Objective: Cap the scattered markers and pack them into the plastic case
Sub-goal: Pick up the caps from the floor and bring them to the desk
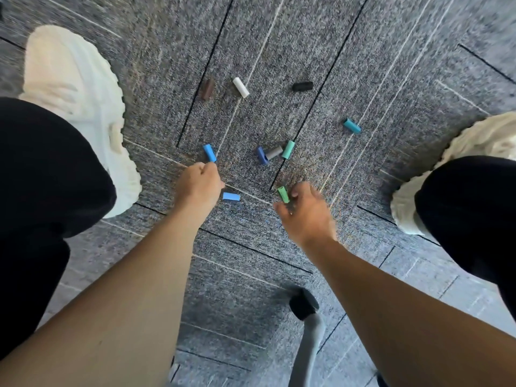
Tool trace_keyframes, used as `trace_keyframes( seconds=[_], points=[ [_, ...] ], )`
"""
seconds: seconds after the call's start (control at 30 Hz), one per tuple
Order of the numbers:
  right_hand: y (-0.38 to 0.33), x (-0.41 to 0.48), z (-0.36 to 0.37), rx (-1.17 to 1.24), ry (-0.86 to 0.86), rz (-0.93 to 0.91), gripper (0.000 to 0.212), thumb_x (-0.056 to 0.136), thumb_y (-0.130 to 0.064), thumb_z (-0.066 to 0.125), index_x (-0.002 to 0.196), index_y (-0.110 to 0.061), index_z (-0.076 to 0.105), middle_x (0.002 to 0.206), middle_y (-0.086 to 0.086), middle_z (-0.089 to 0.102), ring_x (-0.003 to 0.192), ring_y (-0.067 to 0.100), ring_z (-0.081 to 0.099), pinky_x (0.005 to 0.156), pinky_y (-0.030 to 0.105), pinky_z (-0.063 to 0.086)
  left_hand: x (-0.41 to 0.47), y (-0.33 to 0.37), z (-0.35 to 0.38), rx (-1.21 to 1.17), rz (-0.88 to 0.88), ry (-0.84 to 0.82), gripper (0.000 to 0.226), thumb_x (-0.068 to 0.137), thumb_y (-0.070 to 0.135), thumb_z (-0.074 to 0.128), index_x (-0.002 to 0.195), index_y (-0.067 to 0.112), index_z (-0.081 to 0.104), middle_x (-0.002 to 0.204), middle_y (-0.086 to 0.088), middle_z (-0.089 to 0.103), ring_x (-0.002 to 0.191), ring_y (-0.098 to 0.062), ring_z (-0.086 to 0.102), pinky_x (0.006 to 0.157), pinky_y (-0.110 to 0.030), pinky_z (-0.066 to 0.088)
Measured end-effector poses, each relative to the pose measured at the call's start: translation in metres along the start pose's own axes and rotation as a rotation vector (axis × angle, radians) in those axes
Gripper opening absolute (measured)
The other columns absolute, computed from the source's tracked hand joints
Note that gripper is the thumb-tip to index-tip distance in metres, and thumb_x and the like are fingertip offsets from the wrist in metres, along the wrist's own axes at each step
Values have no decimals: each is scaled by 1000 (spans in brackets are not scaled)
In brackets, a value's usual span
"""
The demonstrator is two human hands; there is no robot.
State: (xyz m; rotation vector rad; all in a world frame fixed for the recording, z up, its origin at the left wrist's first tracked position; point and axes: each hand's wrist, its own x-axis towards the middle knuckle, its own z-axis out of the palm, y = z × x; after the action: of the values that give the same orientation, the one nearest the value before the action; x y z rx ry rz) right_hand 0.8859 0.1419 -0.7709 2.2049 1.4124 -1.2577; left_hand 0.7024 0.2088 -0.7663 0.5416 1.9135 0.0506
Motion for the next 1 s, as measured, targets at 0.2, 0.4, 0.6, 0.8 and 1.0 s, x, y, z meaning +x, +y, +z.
trace_keyframes(
  seconds=[0.2,0.4,0.6,0.8,1.0],
  points=[
    [-28,31,-11,-71,14,-248,22,98,-27,56,114,-13,61,104,1,60,79,15,63,73,27,59,6,5,-21,-63,-103,-40,20,84,10,40,68,13,53,55,0,44,45,-15,33,47,-26,23],
    [-57,24,-12,-158,-49,-474,15,94,-21,39,84,-14,49,85,-1,52,58,13,57,48,20,47,22,17,-38,-52,-102,37,11,72,10,43,72,12,55,60,-4,40,49,-18,30,52,-30,24],
    [-97,10,20,-463,-102,-489,32,100,-40,37,87,-15,51,69,-5,46,51,8,43,45,22,40,26,22,-34,93,48,139,16,90,21,55,88,14,69,77,-5,66,60,-19,53,61,-36,54],
    [-98,16,31,-383,-48,-637,36,101,-14,49,137,-11,46,115,6,55,97,19,57,89,33,55,30,20,-31,237,98,117,30,78,41,78,75,13,66,66,6,62,56,-10,54,49,-24,38],
    [-92,27,-6,295,-272,-215,4,97,-9,51,94,-12,53,89,4,62,72,16,65,62,19,56,31,31,-22,264,160,146,33,78,47,76,74,15,67,63,5,61,54,-14,55,47,-21,35]
  ],
)
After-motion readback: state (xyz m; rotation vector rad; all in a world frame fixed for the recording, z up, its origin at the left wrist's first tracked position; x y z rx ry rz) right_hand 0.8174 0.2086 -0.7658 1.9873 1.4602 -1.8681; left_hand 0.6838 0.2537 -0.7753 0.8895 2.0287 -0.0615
